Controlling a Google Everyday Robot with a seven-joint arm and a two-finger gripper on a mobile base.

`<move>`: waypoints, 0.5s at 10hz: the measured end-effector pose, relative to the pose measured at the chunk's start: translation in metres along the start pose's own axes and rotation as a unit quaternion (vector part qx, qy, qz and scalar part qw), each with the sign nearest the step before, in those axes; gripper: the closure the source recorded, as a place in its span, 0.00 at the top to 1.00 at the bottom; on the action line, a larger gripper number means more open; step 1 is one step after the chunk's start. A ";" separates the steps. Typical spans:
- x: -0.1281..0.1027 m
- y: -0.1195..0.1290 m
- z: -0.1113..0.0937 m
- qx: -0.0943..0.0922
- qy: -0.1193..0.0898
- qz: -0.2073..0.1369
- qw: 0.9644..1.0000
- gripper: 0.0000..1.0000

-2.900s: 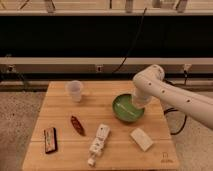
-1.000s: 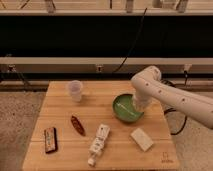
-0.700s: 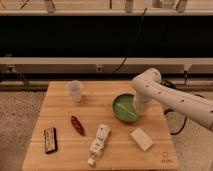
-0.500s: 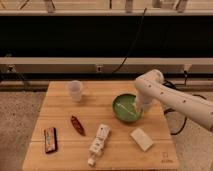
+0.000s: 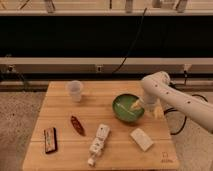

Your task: Pick up the ceramic bowl

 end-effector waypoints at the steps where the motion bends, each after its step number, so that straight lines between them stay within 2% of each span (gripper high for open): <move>1: 0.001 0.000 0.004 0.001 -0.004 0.001 1.000 0.80; 3: 0.003 0.002 0.010 0.003 -0.009 0.004 1.000 0.79; 4: 0.004 0.003 0.012 0.004 -0.011 0.006 1.000 0.73; 5: 0.005 0.003 0.015 0.004 -0.012 0.006 1.000 0.63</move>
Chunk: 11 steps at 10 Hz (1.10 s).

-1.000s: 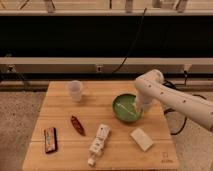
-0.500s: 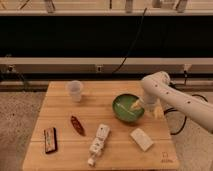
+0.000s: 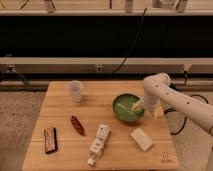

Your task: Pick up the ceramic bowl

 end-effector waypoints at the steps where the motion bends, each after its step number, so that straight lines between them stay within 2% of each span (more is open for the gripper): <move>1: 0.000 0.001 0.002 0.000 -0.001 0.000 1.000 0.49; 5: 0.001 0.002 0.004 0.001 -0.004 -0.002 1.000 0.11; 6: 0.000 0.002 0.004 0.002 -0.006 -0.003 1.000 0.04; 7: 0.000 0.004 0.005 0.006 -0.010 -0.002 1.000 0.00; 9: 0.001 0.003 0.001 0.004 -0.006 -0.007 1.000 0.00; 11: 0.002 -0.004 -0.022 -0.002 0.002 -0.019 1.000 0.00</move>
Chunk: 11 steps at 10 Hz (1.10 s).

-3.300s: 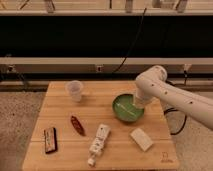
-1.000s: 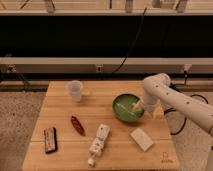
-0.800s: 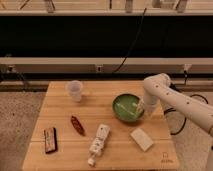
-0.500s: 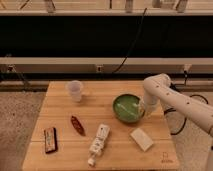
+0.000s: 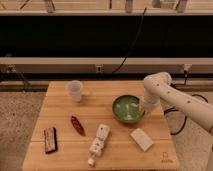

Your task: Pick up the ceramic bowl

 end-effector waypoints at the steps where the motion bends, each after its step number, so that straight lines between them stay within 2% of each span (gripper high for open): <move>1: 0.000 -0.001 -0.013 -0.002 0.002 -0.004 1.000 0.00; 5: 0.003 -0.005 -0.037 -0.009 0.011 -0.016 1.000 0.00; 6: 0.003 -0.006 -0.052 -0.010 0.015 -0.018 1.000 0.00; 11: 0.001 -0.009 -0.072 -0.013 0.020 -0.026 0.999 0.00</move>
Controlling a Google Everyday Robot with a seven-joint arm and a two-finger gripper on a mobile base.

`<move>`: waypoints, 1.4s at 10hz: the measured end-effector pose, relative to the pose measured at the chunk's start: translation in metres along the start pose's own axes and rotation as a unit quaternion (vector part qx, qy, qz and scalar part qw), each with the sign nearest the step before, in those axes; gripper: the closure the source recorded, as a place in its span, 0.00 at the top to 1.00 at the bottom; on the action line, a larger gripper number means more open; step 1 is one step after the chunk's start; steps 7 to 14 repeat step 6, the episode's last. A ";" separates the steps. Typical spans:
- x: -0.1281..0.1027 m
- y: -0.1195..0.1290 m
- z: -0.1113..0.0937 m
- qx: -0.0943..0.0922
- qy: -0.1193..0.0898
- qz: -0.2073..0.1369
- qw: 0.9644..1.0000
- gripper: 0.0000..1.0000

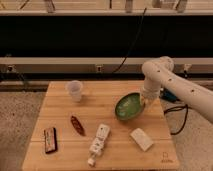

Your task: Pick up the ceramic bowl

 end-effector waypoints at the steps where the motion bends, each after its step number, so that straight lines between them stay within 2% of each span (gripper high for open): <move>1: 0.000 0.000 -0.003 -0.001 0.000 -0.001 1.000 0.00; 6: -0.002 -0.001 -0.016 -0.006 0.000 -0.010 1.000 0.00; 14: -0.002 -0.001 -0.016 -0.006 0.000 -0.010 1.000 0.00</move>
